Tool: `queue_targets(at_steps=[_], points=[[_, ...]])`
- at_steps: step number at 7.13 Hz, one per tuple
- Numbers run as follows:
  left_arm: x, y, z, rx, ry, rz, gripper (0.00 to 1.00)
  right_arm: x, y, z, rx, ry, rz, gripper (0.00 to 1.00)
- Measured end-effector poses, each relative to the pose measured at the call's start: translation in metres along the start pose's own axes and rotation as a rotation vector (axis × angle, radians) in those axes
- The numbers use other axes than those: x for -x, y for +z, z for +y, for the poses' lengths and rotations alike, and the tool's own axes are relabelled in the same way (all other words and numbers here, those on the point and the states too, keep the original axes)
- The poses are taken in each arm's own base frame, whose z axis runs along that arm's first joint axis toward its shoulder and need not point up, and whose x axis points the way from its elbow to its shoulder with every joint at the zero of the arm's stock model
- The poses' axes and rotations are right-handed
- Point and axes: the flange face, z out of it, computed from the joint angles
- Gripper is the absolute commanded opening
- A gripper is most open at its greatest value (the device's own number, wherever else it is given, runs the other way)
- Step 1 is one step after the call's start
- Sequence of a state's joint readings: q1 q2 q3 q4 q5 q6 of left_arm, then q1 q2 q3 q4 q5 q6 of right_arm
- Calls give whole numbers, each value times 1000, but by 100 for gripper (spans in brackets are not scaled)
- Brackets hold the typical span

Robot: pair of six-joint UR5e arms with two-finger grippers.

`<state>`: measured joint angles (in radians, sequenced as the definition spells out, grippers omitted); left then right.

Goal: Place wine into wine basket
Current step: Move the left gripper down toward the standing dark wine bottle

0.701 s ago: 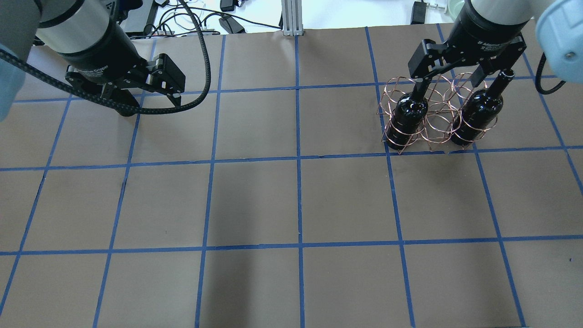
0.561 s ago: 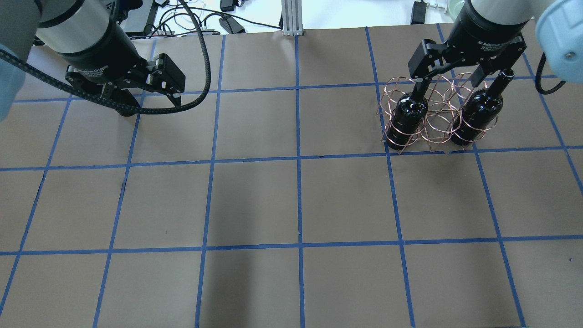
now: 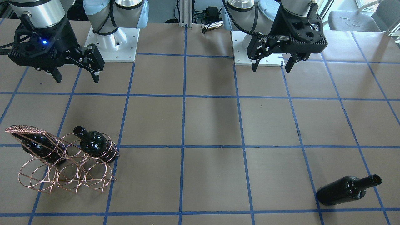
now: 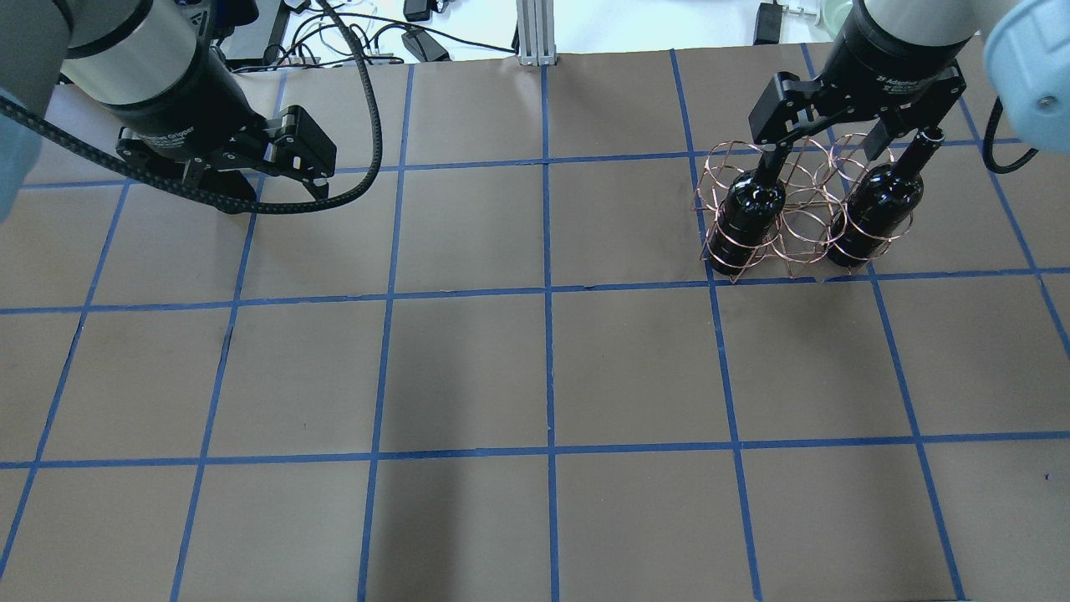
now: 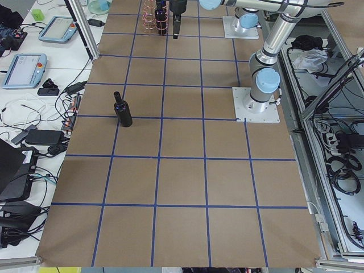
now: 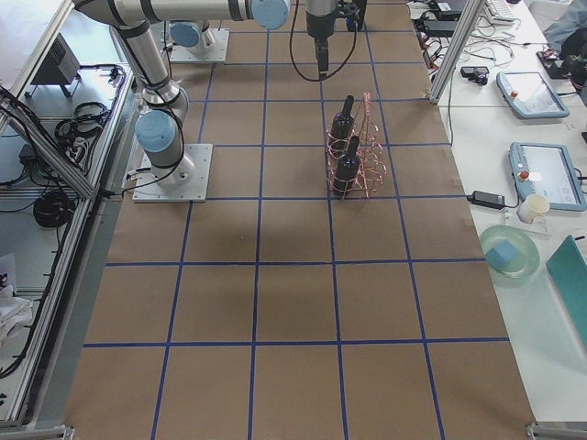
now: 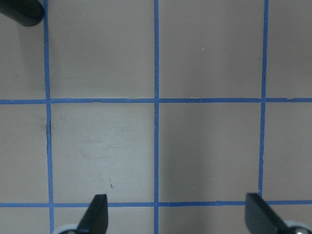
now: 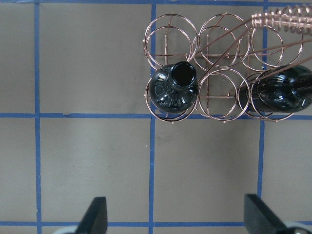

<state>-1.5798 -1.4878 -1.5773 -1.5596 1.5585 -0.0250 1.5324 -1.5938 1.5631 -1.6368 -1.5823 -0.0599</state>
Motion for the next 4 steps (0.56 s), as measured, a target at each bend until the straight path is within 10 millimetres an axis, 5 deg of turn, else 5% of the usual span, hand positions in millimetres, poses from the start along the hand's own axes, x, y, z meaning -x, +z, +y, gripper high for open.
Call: queue_targets(at_steps=[4], points=[[6,2,-3,2,-11,-2,100,0,0,0,0,2,-1,100]])
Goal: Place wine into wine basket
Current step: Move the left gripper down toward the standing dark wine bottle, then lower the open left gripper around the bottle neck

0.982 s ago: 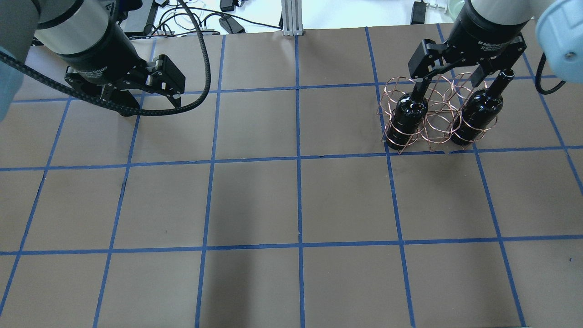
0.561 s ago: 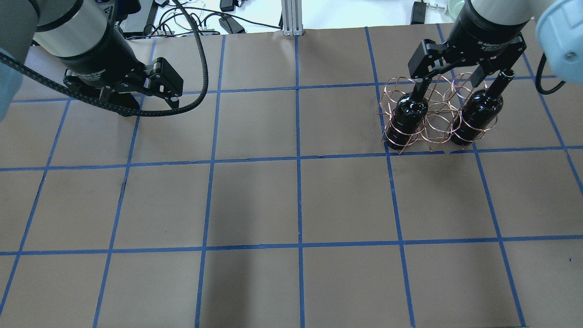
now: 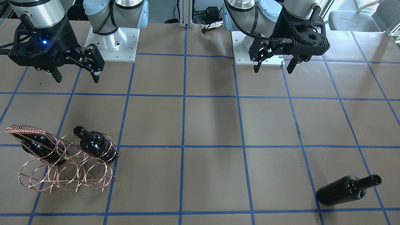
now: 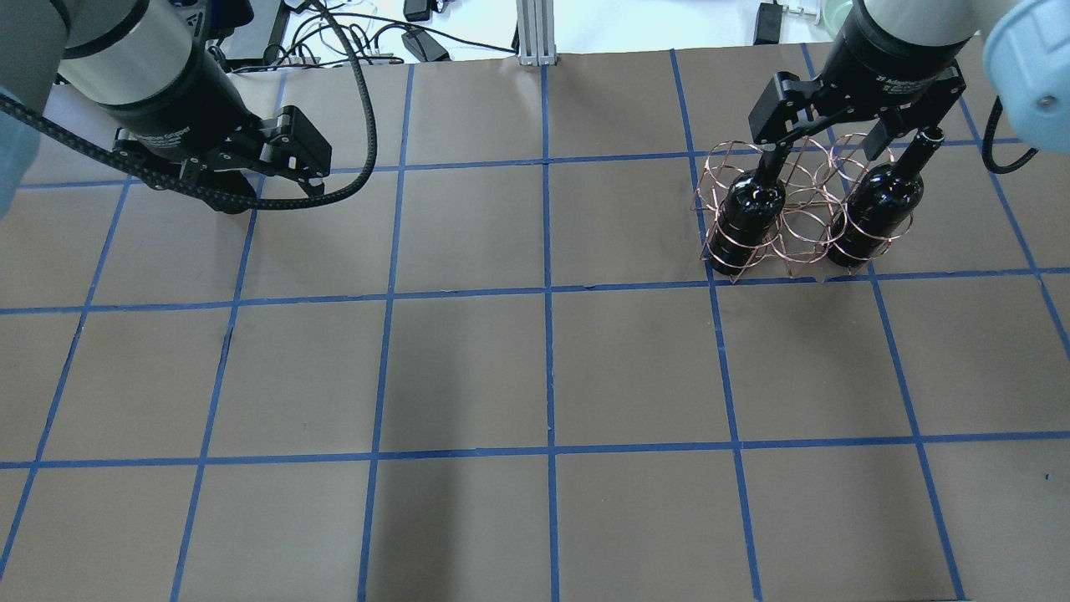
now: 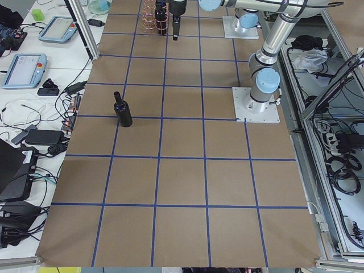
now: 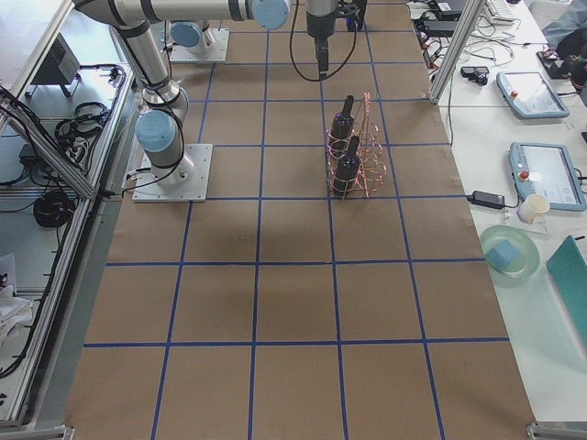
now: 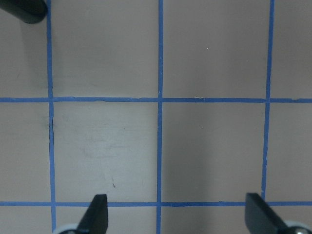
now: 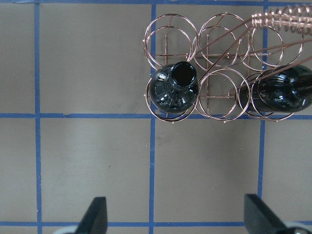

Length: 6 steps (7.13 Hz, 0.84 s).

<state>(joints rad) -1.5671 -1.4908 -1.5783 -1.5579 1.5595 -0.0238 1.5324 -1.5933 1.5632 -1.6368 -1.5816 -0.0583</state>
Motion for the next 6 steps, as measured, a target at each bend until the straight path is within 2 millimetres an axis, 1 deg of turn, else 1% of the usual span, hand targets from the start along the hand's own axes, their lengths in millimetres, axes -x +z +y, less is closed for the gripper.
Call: queue_targets(at_steps=[2,3,5,6], points=[[9,0,-4,-5,-14,-2,100,0,0,0,1,0,0,100],[25,4,-14,-3,-21,-6,100,0,1,0,1,-1,0,100],[90,15,-48,-3,-9,-14,100,0,1,0,1,0,-1,100],[123,17,-70,-16,6,-20,100,0,1,0,1,0,-1,100]])
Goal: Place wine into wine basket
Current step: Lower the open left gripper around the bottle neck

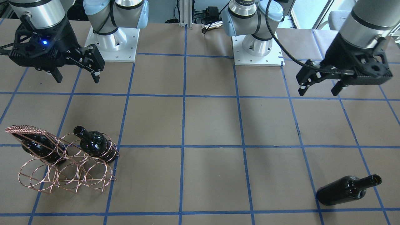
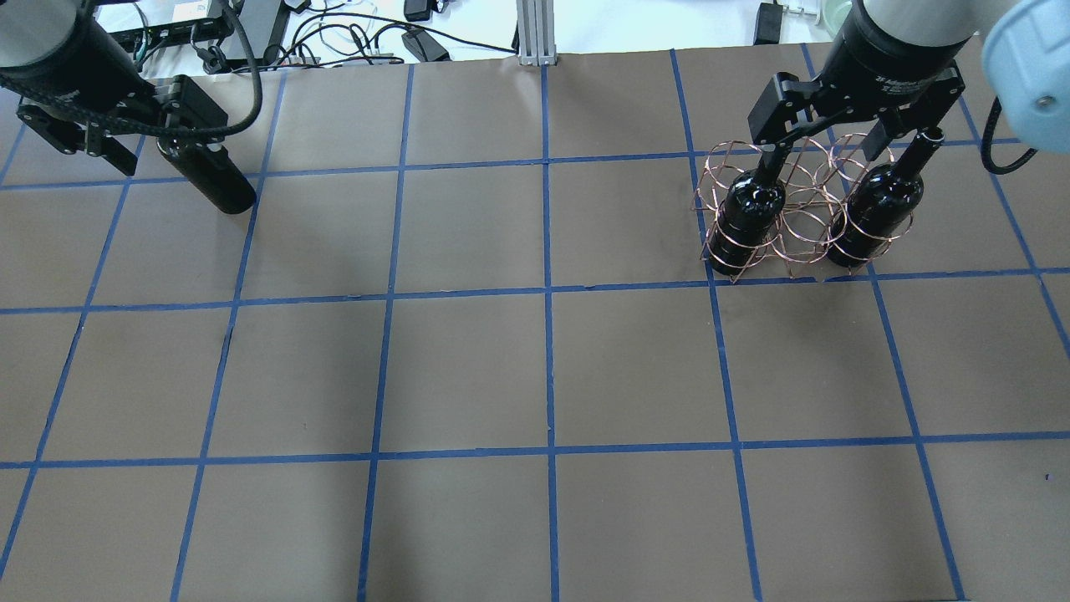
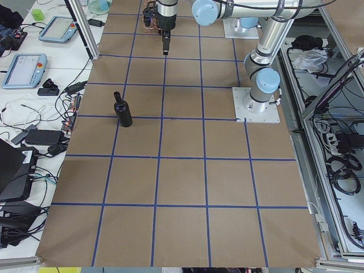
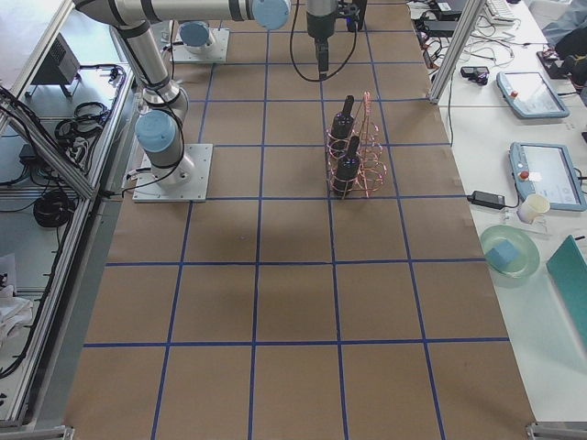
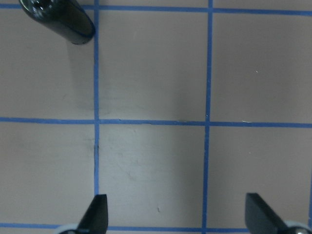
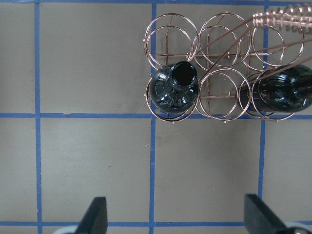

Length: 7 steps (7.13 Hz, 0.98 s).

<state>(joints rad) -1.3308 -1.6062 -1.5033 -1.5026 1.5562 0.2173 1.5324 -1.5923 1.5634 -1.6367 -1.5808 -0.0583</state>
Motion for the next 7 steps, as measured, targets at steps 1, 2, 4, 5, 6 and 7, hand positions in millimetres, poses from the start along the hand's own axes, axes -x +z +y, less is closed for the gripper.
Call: queue_targets(at_steps=[1,2,4,5,6,7], points=[[29,1,-25,-12,10,-8,100,0,0,0,0,0,0,100],[55,4,-49,-18,21,-12,100,0,0,0,0,0,0,100],[101,22,-89,-25,13,13,100,0,0,0,0,0,0,100],[119,36,-107,-30,9,21,100,0,0,0,0,0,0,100],[131,51,-122,-34,13,21,100,0,0,0,0,1,0,100],[139,66,-136,-43,18,20,100,0,0,0,0,1,0,100]])
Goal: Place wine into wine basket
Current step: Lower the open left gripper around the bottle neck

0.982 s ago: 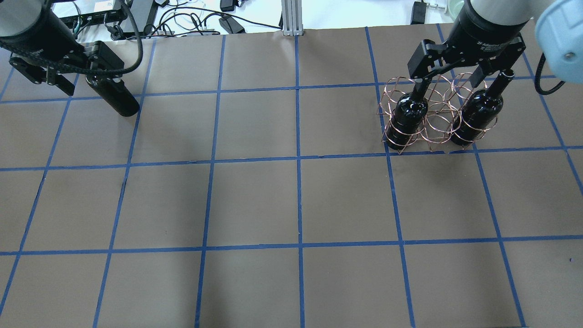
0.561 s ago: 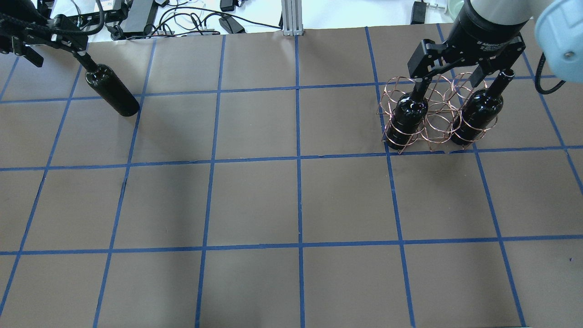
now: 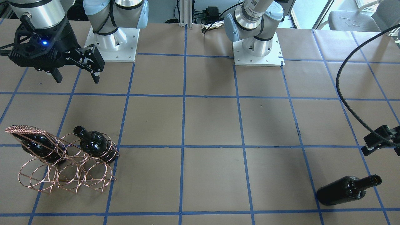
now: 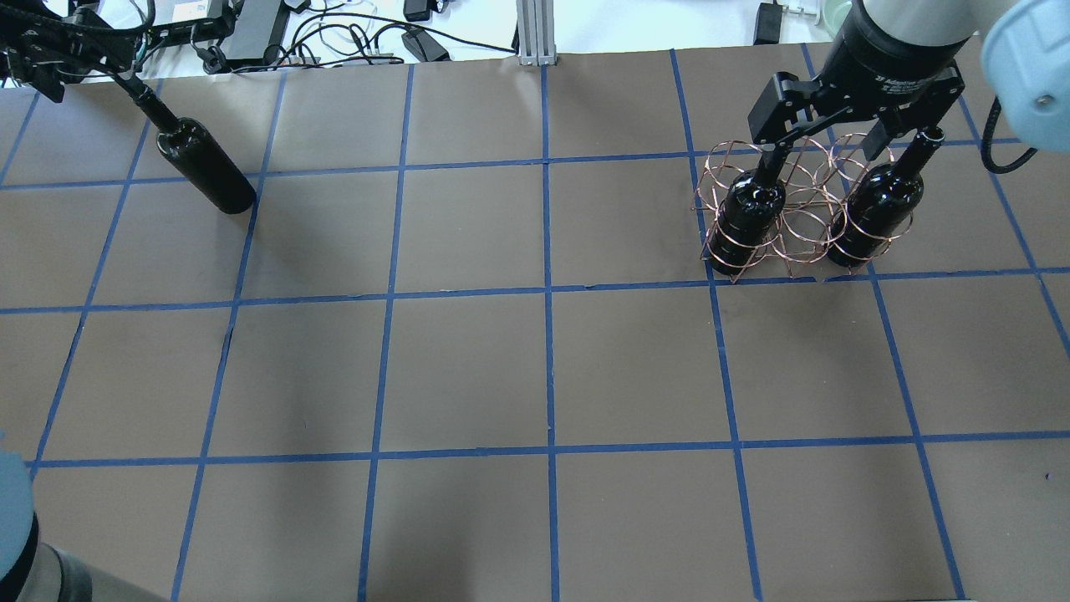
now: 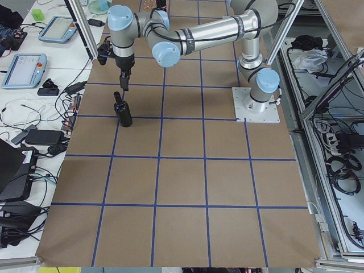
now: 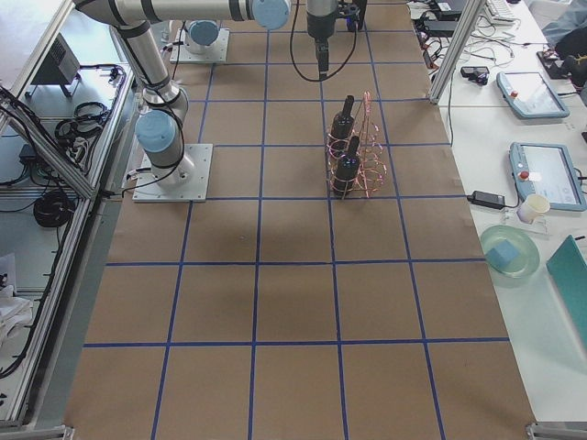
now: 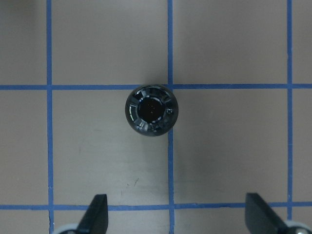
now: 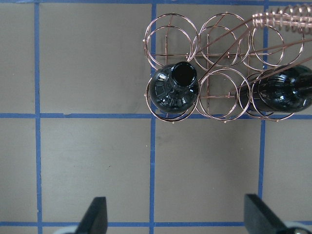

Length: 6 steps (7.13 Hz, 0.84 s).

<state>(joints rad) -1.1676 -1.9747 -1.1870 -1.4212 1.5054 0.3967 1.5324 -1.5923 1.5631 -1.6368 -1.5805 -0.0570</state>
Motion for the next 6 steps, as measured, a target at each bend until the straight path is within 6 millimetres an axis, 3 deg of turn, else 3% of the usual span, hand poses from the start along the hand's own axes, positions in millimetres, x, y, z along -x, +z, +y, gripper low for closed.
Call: queue_targets(at_steps=[5,6], points=[[15,64,-34,-25,4,28,100,0,0,0,0,0,0,100],[17,73,-37,-28,3,33,96,0,0,0,0,0,-1,100]])
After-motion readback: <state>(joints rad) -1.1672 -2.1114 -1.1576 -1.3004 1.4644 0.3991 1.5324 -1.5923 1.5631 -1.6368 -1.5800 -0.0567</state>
